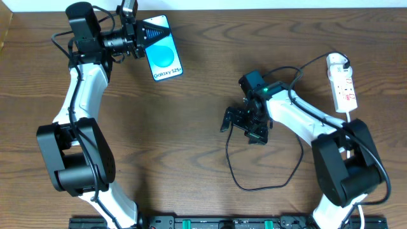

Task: Plug charger to phone and switch on socket
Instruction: 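Lower the right gripper onto the black cable's connector end and grasp it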

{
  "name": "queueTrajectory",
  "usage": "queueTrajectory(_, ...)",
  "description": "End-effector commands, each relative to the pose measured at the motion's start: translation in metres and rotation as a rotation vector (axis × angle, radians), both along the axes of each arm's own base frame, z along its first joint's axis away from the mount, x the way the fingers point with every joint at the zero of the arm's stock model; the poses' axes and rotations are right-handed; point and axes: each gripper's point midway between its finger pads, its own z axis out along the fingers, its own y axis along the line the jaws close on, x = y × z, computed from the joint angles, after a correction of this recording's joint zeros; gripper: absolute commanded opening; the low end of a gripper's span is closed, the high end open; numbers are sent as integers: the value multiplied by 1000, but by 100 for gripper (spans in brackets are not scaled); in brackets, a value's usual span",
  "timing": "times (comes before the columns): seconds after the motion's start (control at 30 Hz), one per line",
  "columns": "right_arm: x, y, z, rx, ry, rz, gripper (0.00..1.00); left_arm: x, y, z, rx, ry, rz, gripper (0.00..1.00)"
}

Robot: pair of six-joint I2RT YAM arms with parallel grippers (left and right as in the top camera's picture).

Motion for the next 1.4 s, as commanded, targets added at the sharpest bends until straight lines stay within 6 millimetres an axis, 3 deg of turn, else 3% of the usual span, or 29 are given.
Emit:
queueTrajectory(0.0, 9, -2, 3, 26, -23, 17, 99, -9, -2, 21, 1, -63, -30, 7)
queueTrajectory(0.23, 45, -24, 3, -131, -178, -4, 99, -9, -2, 21, 1, -63, -30, 7)
queueTrajectory(0.37, 57, -26, 6, -163, -235, -2, 99, -9, -2, 21, 1, -63, -30, 7)
queueTrajectory(0.87, 51, -10, 5, -167, -255, 44, 96, -9, -2, 21, 1, -63, -31, 7)
queueTrajectory(1.13, 41, -9, -29, -199, -171, 58, 93, -9, -2, 21, 1, -63, -31, 7)
queueTrajectory(1.27, 40, -9, -36, -205, -160, 60, 91, -9, -2, 21, 1, -64, -31, 7)
queueTrajectory(1.37, 41, -9, -36, -204, -162, 59, 84, -9, -2, 21, 1, -63, -31, 7)
